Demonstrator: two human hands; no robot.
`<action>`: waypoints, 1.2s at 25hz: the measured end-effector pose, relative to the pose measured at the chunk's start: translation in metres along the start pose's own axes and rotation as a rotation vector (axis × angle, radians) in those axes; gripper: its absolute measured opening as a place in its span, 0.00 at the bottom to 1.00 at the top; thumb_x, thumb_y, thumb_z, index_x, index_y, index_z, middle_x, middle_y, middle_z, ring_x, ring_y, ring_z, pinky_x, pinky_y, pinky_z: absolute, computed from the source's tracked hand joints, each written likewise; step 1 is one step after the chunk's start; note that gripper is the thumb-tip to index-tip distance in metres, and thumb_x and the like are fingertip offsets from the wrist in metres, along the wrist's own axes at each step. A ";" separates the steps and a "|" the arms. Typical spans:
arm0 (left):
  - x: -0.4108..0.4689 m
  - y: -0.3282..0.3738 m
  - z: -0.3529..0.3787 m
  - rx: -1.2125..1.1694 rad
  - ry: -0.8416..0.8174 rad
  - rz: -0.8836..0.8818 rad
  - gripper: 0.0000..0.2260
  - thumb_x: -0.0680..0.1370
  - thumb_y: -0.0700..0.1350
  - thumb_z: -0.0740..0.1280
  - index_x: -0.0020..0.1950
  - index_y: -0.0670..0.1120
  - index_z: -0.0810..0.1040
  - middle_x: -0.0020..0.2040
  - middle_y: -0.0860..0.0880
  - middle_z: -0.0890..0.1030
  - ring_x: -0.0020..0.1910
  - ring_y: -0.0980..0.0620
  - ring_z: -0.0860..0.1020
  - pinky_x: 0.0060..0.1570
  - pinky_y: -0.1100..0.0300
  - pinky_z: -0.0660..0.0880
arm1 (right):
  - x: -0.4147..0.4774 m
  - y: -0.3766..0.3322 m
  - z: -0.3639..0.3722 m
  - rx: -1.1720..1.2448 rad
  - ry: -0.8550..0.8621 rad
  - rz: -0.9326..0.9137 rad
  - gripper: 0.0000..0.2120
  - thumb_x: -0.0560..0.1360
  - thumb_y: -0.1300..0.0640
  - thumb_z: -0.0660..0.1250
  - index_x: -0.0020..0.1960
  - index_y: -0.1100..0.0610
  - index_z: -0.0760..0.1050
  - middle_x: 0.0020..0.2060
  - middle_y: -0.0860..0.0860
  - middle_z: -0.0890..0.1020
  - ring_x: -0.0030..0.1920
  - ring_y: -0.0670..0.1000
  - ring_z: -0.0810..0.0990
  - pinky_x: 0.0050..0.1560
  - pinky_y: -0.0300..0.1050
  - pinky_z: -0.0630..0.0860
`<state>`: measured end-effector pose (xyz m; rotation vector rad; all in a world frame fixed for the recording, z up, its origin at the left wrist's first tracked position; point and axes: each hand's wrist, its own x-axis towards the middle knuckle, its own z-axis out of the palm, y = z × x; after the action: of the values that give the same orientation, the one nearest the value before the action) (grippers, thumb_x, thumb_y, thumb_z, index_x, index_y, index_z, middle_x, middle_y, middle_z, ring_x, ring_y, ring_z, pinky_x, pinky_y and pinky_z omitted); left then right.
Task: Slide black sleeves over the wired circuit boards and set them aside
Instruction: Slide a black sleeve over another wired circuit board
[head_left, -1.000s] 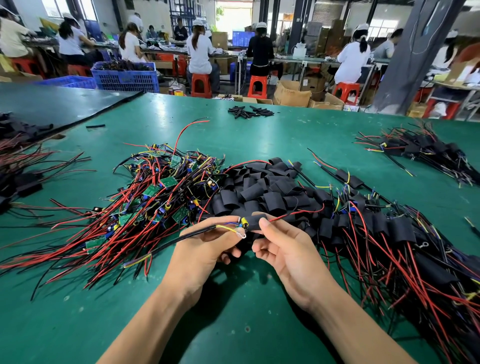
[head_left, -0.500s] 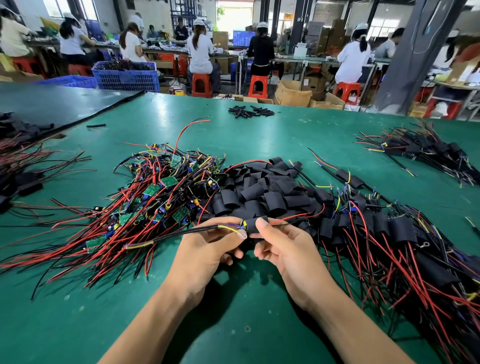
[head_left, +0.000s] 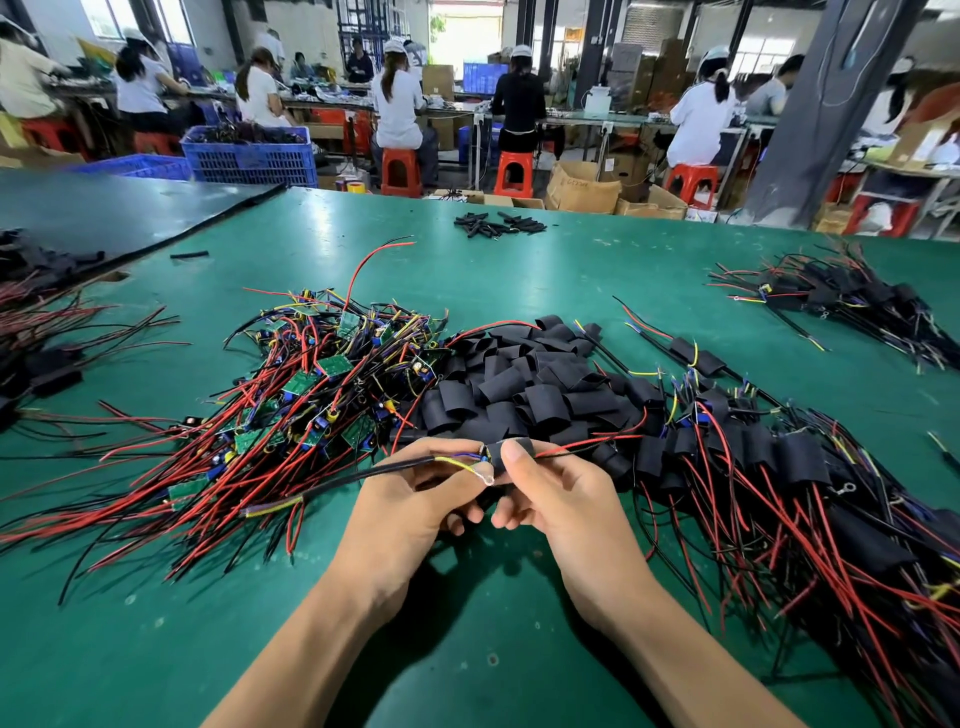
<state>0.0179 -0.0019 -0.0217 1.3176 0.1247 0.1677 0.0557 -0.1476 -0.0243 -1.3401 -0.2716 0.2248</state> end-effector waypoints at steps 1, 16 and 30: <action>0.000 0.000 0.000 0.001 -0.001 0.006 0.10 0.69 0.40 0.75 0.49 0.41 0.84 0.39 0.41 0.83 0.30 0.50 0.76 0.30 0.63 0.71 | -0.001 0.000 0.001 -0.007 0.001 0.001 0.08 0.76 0.49 0.70 0.43 0.52 0.84 0.40 0.56 0.85 0.32 0.52 0.79 0.35 0.41 0.74; 0.004 0.002 -0.005 -0.119 -0.020 -0.081 0.22 0.62 0.45 0.77 0.55 0.42 0.85 0.39 0.45 0.84 0.30 0.52 0.77 0.29 0.65 0.73 | 0.001 -0.004 0.008 -0.036 0.000 0.043 0.18 0.78 0.41 0.57 0.44 0.40 0.85 0.38 0.51 0.86 0.28 0.50 0.78 0.35 0.44 0.73; 0.001 0.000 -0.001 0.074 -0.129 0.034 0.15 0.67 0.42 0.76 0.53 0.46 0.84 0.36 0.46 0.82 0.30 0.49 0.76 0.30 0.62 0.71 | 0.008 -0.001 0.005 -0.050 -0.036 0.162 0.28 0.85 0.48 0.50 0.39 0.58 0.82 0.30 0.60 0.79 0.26 0.52 0.74 0.32 0.44 0.69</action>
<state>0.0192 -0.0008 -0.0222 1.4010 -0.0017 0.1075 0.0618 -0.1405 -0.0216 -1.4101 -0.1996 0.3808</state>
